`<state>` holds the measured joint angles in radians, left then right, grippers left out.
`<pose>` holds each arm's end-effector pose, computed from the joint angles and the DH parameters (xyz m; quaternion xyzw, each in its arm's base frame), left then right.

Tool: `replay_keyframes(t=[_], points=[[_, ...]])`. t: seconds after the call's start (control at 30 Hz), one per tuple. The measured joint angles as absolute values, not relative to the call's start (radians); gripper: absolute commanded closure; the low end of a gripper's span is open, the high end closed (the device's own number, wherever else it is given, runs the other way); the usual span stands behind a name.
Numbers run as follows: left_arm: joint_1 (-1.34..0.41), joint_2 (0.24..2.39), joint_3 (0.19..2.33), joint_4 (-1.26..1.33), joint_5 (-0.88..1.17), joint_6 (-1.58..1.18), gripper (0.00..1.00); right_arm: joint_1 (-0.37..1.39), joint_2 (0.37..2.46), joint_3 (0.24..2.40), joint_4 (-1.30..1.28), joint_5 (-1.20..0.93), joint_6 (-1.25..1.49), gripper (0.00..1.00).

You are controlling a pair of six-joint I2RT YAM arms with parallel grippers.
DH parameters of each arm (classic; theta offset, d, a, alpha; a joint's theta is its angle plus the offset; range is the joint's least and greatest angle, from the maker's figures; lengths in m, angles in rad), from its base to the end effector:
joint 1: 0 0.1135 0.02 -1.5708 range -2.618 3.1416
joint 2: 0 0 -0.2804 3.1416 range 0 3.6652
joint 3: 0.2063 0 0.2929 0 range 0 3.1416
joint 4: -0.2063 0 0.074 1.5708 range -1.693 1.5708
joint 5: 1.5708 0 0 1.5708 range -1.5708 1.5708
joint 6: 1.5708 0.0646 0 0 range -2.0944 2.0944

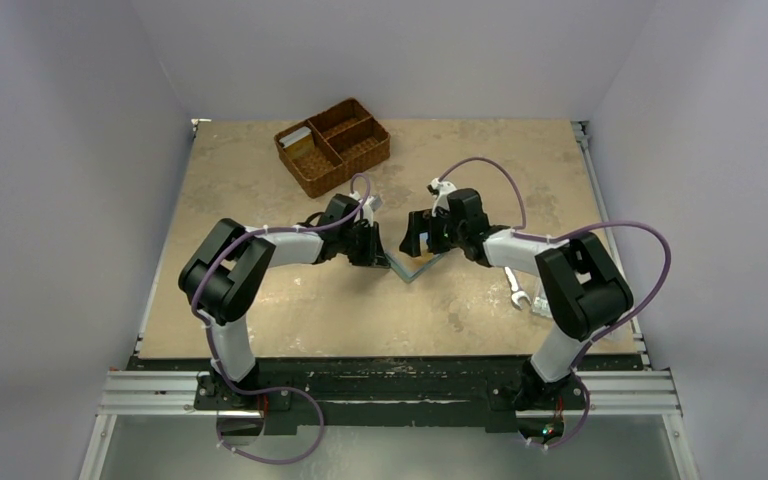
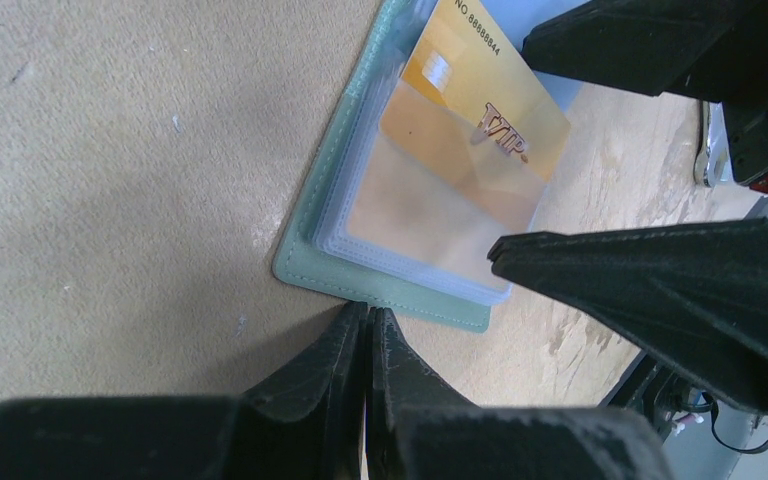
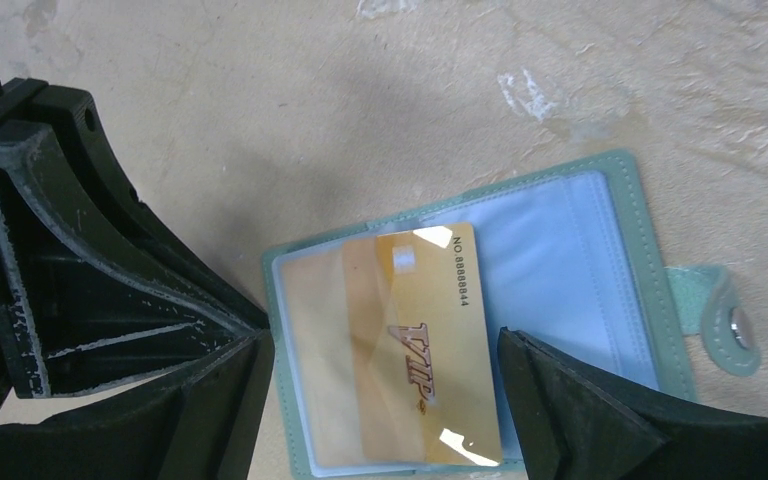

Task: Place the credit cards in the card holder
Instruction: Insert the credit card into the card holder.

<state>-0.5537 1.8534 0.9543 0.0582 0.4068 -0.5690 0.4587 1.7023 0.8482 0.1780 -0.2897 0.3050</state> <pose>0.3374 -0.2386 0.0963 0.0651 0.9154 -0.3458 0.1955 0.3472 0.1920 0.1297 -0.1307 0.8847 0.2803 0.3487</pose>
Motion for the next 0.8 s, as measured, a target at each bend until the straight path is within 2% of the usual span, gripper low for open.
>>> replay_keyframes(t=[0.33,0.67,0.8], points=[[-0.549,1.855,0.954,0.061,0.409,-0.559,1.00,0.449,1.742,0.849,0.247,-0.378,0.296,0.12],[-0.542,1.868,0.973,0.057,0.416,-0.557,1.00,0.457,1.711,0.758,0.331,-0.505,0.286,0.23],[-0.537,1.871,0.979,0.051,0.418,-0.558,1.00,0.464,1.710,0.743,0.362,-0.509,0.299,0.21]])
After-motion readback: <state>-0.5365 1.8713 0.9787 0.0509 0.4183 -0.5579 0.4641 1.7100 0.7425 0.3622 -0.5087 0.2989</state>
